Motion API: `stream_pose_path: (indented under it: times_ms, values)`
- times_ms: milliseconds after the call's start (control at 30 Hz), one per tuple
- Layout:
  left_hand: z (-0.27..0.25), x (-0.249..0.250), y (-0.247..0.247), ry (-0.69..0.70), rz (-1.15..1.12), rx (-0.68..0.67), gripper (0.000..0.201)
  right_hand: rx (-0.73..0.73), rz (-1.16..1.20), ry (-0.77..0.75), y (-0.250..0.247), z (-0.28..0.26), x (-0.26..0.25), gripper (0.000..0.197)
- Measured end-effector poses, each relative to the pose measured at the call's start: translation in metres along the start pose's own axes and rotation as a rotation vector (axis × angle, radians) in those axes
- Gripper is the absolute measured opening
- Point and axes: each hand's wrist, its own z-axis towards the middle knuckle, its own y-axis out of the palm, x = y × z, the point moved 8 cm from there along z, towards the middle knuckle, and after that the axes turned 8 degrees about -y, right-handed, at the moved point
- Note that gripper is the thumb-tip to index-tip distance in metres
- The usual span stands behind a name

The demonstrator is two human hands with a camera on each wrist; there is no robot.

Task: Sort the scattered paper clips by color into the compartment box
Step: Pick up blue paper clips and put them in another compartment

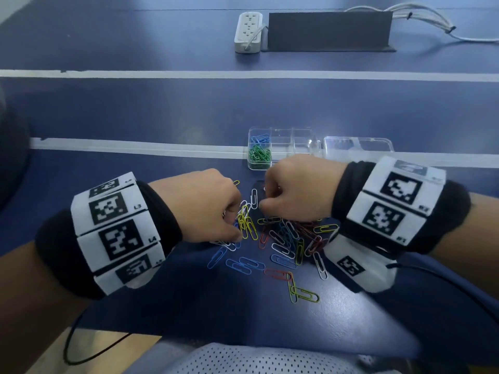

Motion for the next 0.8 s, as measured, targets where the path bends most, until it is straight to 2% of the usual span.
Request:
stream_pose_path:
  times_ms: [100, 233, 300, 400, 533, 600, 667, 800]
  values:
    - [-0.001, 0.002, -0.001, 0.021, -0.029, 0.009, 0.015, 0.003, -0.107, -0.030, 0.000, 0.003, -0.007, 0.029]
    - [-0.003, -0.002, 0.001, 0.016, -0.090, -0.001, 0.007, -0.014, -0.070, -0.033, 0.001, 0.004, -0.009, 0.022]
    - [-0.004, -0.005, -0.001, 0.005, -0.147, -0.002, 0.007, -0.024, 0.003, -0.013, 0.001, 0.003, -0.006, 0.025]
    - [-0.005, -0.010, -0.008, -0.005, -0.254, 0.021, 0.009, -0.051, 0.159, 0.016, -0.002, 0.002, 0.002, 0.015]
    - [-0.005, -0.014, -0.012, 0.011, -0.392, 0.020, 0.004, -0.086, 0.549, 0.019, 0.003, 0.004, 0.007, 0.003]
    - [-0.005, -0.016, -0.012, 0.021, -0.479, 0.014, 0.009, -0.111, 0.698, 0.019, 0.009, 0.007, 0.007, 0.015]
    - [-0.004, -0.018, -0.010, 0.032, -0.553, -0.015, 0.015, -0.147, 0.758, 0.016, 0.016, 0.009, 0.004, 0.024]
    - [-0.004, -0.022, -0.003, 0.032, -0.675, -0.094, 0.021, -0.139, 0.760, 0.019, 0.019, 0.012, -0.006, 0.017]
